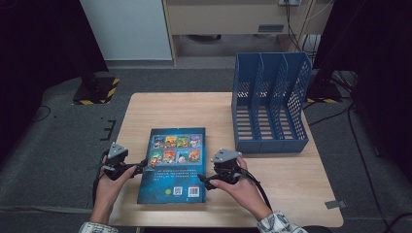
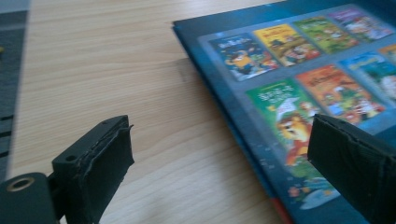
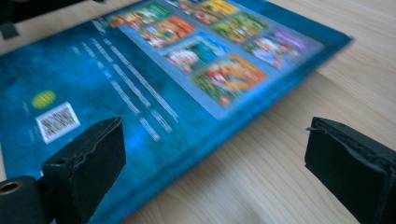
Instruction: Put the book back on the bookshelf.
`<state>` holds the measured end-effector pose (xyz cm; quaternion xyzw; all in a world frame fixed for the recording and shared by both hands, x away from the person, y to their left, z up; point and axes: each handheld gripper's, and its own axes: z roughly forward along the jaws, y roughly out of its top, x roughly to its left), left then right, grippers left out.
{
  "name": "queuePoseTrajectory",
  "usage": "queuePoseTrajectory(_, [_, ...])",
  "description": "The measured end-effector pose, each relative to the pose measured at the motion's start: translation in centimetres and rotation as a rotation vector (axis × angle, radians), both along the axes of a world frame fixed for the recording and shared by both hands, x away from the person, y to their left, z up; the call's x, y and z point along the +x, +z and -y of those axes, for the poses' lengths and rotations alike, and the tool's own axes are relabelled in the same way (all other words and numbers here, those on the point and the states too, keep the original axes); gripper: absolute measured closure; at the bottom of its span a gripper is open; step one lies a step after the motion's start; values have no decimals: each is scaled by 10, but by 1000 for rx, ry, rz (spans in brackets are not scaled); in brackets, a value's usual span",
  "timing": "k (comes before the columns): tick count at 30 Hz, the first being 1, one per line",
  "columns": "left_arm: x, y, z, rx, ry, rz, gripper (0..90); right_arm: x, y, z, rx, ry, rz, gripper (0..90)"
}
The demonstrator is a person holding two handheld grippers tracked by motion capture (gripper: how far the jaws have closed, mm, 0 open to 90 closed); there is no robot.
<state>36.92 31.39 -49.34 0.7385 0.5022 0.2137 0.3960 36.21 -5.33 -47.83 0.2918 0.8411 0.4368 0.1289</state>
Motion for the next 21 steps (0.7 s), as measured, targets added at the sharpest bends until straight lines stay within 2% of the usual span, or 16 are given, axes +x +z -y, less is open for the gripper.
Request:
queuePoseTrajectory(3, [2,-5,6,27,-44,-14,41,8,-2,-11,11,23,-18,59])
queuePoseTrajectory(5, [3,-8,7,3,-67,-24,40,11,-4,-13,10,20,-28,64])
queuePoseTrajectory(6, [4,-9,7,-1,-74,-35,40,18,-10,-18,16,16,-58,68])
queuePoseTrajectory(7, [5,-10,8,-2,-80,-47,42,20,-11,-21,10,11,-56,76])
queuePoseTrajectory(10, [7,-13,12,-42,-103,-67,41,24,-14,-24,6,13,-58,78])
queuePoseTrajectory(13, [12,-16,18,-33,-120,-67,36,29,-17,-25,6,-2,-65,85])
queuePoseTrajectory(15, [15,-17,22,-59,-121,-80,33,31,-23,-26,0,0,-74,83])
queuePoseTrajectory(17, [14,-16,27,-35,-127,-72,23,32,-24,-27,-4,7,-85,77])
queuePoseTrajectory(19, [15,-17,30,-41,-135,-81,21,32,-27,-27,-8,10,-75,62])
queuePoseTrajectory(21, [16,-17,32,-34,-130,-88,0,35,-29,-25,5,17,-86,49])
